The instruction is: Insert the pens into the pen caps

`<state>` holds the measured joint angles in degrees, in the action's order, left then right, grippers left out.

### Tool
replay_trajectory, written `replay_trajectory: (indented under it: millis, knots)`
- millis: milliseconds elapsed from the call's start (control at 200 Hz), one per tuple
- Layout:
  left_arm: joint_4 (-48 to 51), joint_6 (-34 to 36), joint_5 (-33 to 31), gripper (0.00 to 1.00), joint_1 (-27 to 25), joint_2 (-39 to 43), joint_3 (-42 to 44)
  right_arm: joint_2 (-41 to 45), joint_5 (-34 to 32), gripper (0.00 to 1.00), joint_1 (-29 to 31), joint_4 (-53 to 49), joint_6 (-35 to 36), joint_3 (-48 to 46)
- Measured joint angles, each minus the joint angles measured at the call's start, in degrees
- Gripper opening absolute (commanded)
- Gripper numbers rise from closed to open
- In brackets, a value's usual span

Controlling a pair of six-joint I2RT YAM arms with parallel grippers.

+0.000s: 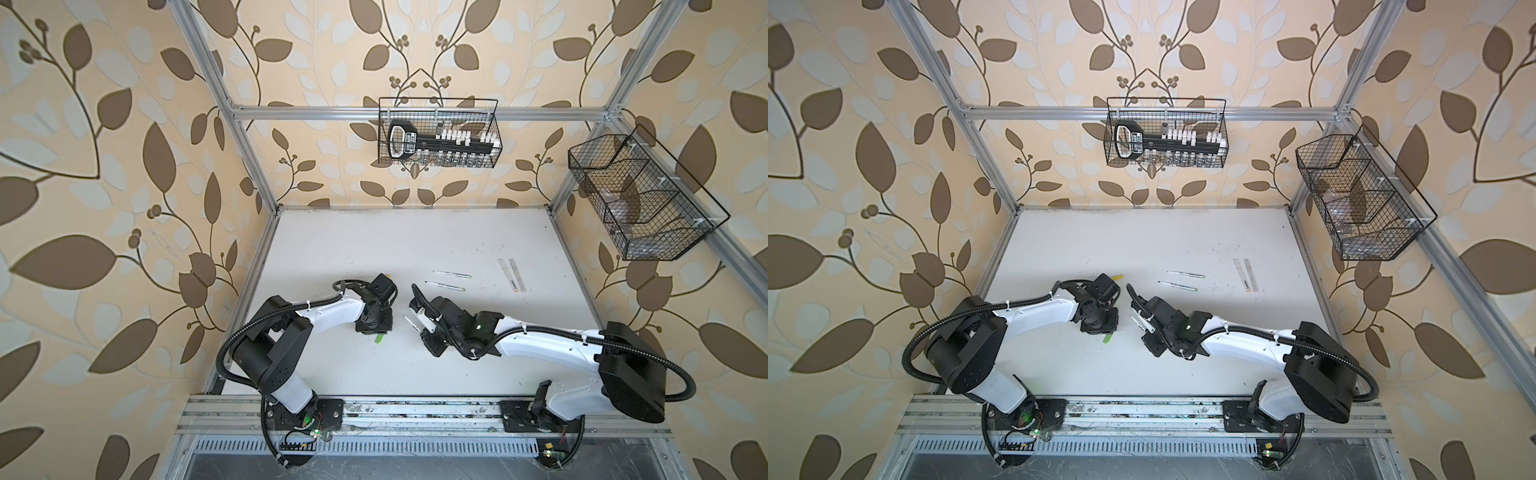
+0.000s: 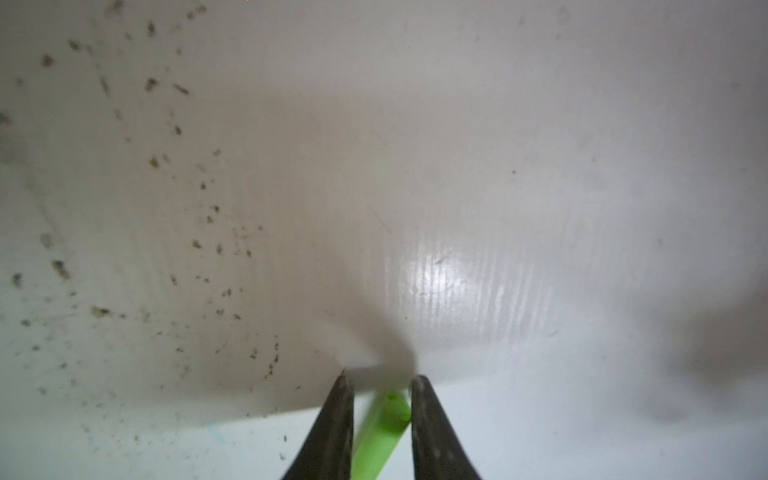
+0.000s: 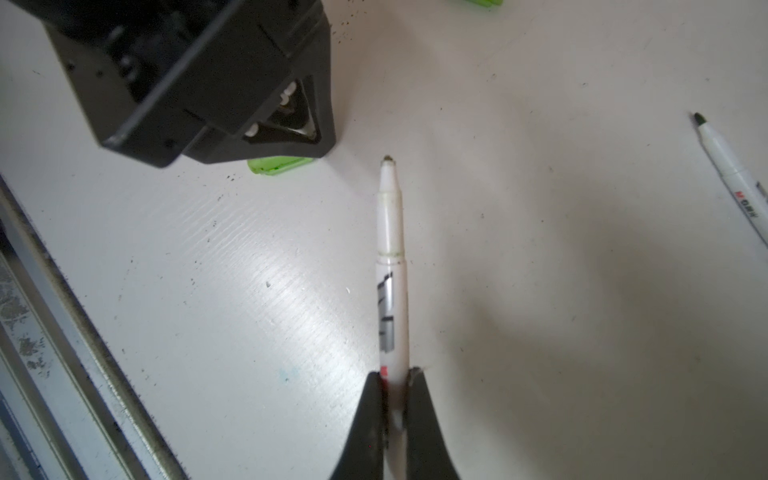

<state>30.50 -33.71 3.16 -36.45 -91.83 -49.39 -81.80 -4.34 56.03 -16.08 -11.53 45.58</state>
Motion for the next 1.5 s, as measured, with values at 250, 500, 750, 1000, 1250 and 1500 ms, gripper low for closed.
replay_trajectory:
  millis: [250,500,750,1000,1250,1500]
  knots:
    - [1.0,0.7,-1.2,0.32,-1.1,-0.5,-0.7,0.8,-0.2,0.04,0.0,0.0,0.0,-0.2]
    - [1.7,0.5,-2.1,0.22,-1.5,-0.4,-0.5,0.8,-0.2,0.04,0.0,0.1,0.0,-0.2]
    - [2.9,0.5,-3.7,0.17,-2.6,-1.0,-1.1,0.8,-0.2,0.04,-0.1,0.1,0.0,-0.2]
    - [2.8,0.5,-2.8,0.12,-2.5,-0.7,-1.1,0.2,0.5,0.04,-0.3,1.6,0.0,-0.2]
    - [0.8,0.5,1.8,0.11,1.5,1.7,1.5,-2.5,2.0,0.04,-0.3,4.1,0.0,-0.3]
    - [-2.0,0.5,6.1,0.11,9.9,6.7,6.2,-6.6,4.3,0.04,1.1,7.9,-0.9,-0.3]
